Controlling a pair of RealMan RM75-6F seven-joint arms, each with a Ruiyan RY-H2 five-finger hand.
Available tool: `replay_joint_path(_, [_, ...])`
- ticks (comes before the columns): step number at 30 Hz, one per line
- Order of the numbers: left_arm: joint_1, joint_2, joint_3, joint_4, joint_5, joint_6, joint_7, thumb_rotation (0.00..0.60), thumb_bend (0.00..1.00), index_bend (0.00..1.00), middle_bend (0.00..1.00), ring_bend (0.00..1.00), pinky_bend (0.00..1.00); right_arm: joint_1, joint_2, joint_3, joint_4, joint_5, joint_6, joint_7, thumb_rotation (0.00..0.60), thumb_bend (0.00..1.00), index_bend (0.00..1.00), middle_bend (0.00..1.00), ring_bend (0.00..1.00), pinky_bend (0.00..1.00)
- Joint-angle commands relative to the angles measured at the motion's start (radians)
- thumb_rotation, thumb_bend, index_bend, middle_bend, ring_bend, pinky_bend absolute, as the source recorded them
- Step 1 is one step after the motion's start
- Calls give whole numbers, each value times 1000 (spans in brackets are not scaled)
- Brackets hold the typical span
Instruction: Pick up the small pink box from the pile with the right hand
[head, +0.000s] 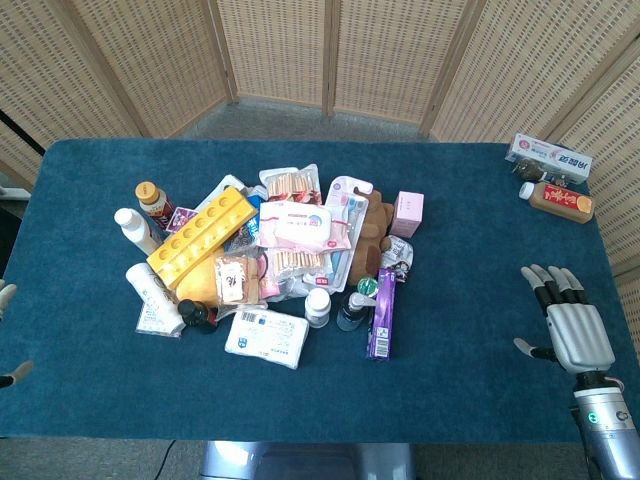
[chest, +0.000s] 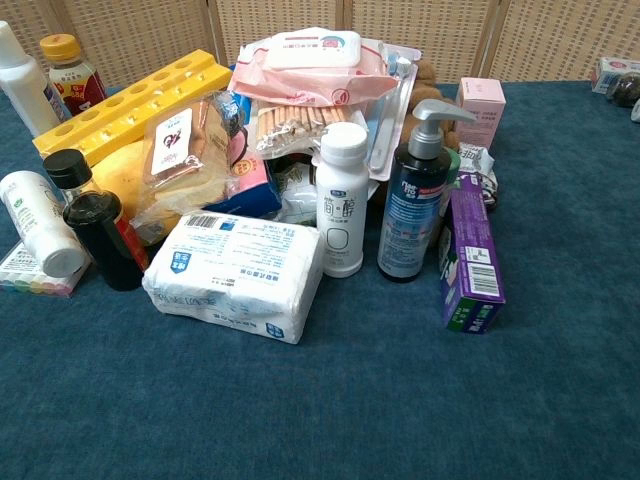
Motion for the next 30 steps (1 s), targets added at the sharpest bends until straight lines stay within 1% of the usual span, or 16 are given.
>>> replay_joint_path(1, [-4, 1, -2, -4, 0, -4, 5, 600, 0, 0, 0, 0, 0, 3, -4, 1, 4, 2, -5, -1, 600, 0, 0, 0, 0, 0])
replay_joint_path(8, [-7, 0, -2, -21, -1, -5, 25, 600, 0, 0, 0, 0, 0, 17, -13, 5, 22, 6, -27, 21, 600, 0, 0, 0, 0, 0])
replay_joint_path(13, [3, 7, 3, -35, 1, 9, 40, 600, 0, 0, 0, 0, 0, 58, -23, 33, 49, 22, -77, 75, 600, 0, 0, 0, 0, 0])
replay_joint_path(20, [10, 5, 8, -40, -3, 12, 48, 600, 0, 0, 0, 0, 0, 159, -58, 96, 128, 54, -175, 119, 600, 0, 0, 0, 0, 0])
replay_joint_path(26, [14, 4, 8, -44, -11, 14, 56, 600, 0, 0, 0, 0, 0, 257, -99, 134, 195, 102, -301, 148, 600, 0, 0, 0, 0, 0])
replay_joint_path(30, [18, 9, 5, -54, -19, 21, 65, 600, 0, 0, 0, 0, 0, 321, -161, 167, 260, 129, -352, 181, 600, 0, 0, 0, 0, 0])
